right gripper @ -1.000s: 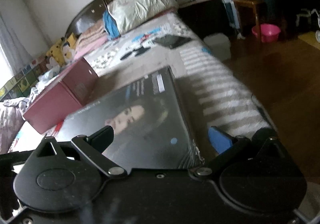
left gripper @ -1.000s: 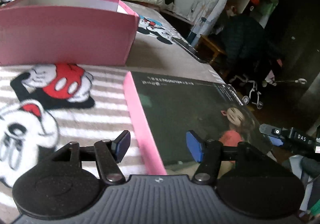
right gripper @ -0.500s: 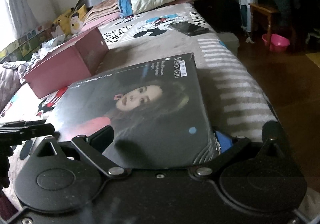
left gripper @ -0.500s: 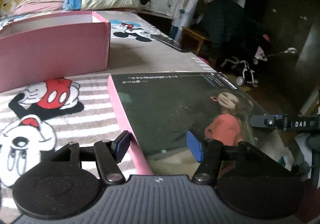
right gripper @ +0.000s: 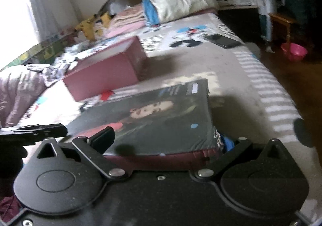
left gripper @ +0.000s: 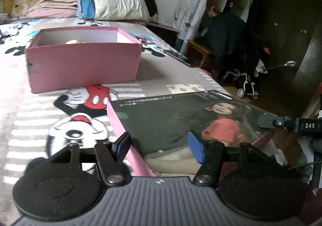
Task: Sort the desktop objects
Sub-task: 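Grasp the black photo album at its edges with both tools, then lift the album with both tools and carry it over the pink box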
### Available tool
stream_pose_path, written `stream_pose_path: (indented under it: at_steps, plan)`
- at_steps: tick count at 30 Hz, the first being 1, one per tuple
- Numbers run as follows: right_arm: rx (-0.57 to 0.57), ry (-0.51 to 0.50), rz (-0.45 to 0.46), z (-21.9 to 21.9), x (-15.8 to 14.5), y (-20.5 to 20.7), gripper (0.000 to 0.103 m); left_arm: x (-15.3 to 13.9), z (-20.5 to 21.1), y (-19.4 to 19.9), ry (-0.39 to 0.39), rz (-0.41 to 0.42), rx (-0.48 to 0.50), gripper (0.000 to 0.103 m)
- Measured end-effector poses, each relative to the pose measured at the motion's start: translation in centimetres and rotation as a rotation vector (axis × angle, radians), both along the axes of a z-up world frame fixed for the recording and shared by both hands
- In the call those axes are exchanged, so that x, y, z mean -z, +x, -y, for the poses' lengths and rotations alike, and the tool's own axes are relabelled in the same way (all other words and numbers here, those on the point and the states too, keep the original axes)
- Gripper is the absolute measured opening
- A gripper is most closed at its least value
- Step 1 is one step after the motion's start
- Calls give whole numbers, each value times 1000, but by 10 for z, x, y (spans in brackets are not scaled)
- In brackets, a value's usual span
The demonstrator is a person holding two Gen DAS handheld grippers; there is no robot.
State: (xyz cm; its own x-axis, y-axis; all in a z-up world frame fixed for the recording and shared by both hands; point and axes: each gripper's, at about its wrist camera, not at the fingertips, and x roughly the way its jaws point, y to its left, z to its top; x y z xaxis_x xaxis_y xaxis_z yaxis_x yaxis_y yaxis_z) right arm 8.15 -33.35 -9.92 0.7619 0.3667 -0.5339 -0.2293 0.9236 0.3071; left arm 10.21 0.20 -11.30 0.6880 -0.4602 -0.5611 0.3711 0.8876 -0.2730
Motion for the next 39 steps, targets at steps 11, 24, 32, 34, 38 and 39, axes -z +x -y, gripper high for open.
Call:
stream_pose_path:
  at_steps: [11, 24, 32, 34, 38, 39]
  plan:
    - [-244, -58, -21, -76, 6, -10, 101, -6, -31, -37, -127, 6, -87, 60]
    - [-137, -132, -38, -64, 49, 19, 103, 56, -52, 3, -5, -71, -163, 69]
    - [-169, -105, -37, -51, 56, 21, 101, 48, -45, -5, 51, -31, -85, 69]
    - [-113, -153, -47, -46, 60, 25, 102, 52, -45, -5, 52, -35, -90, 69]
    - [-148, -93, -51, -44, 64, 21, 102, 64, -42, 0, 22, -52, -126, 70]
    - [-162, -94, -56, -48, 65, 20, 102, 66, -42, 1, 14, -56, -131, 71]
